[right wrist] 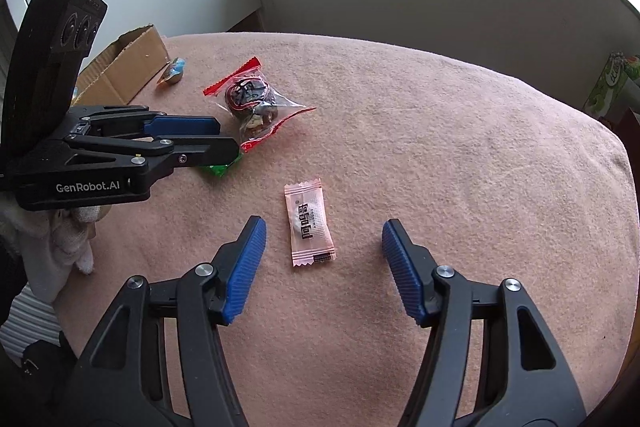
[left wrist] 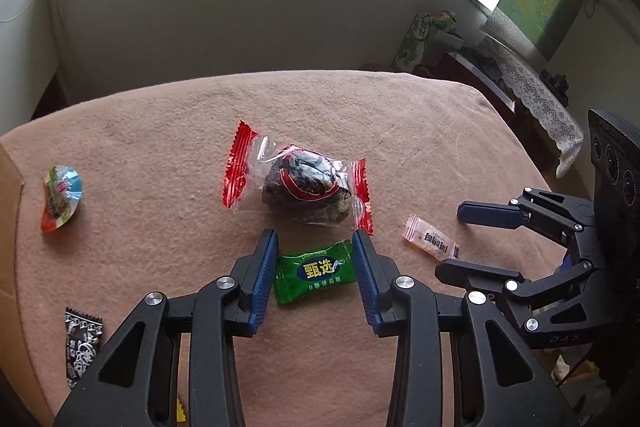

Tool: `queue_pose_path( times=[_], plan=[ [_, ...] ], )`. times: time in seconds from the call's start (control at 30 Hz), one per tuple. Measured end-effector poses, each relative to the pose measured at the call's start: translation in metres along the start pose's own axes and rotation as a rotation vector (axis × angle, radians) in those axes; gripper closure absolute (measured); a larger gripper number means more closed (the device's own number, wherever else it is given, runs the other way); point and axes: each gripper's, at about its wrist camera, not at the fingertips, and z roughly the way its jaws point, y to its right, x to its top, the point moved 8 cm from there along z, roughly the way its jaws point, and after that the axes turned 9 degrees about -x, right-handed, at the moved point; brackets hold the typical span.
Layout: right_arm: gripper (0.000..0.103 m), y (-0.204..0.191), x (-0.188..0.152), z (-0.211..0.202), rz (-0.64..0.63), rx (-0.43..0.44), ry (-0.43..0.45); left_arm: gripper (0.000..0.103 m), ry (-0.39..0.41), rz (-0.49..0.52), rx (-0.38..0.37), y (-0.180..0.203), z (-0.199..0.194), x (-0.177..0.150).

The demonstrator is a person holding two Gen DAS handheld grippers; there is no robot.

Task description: Organize snacks

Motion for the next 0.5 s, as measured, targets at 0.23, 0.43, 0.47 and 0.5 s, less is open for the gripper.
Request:
queue_pose_path(
  times=[0.23, 0.43, 0.47, 0.5],
  plan=[
    [0.044, 0.000, -0.001, 0.002, -0.012, 0.003, -0.002, 0.066, -0.042, 0.097, 0.033, 0.014, -0.010, -0.014],
    [0.044, -0.002, -0.003, 0.002, -0.017, -0.002, -0.001, 0.065, -0.070, 0.190, 0.112, 0.020, -0.005, -0.017],
    [0.044, -0.003, -0.003, 0.002, -0.019, -0.002, -0.001, 0.063, -0.073, 0.190, 0.119, 0.021, -0.003, -0.016],
    [0.044, -0.003, -0.003, 0.002, -0.021, -0.007, -0.001, 0.060, -0.076, 0.192, 0.126, 0.021, -0.001, -0.016]
  ],
)
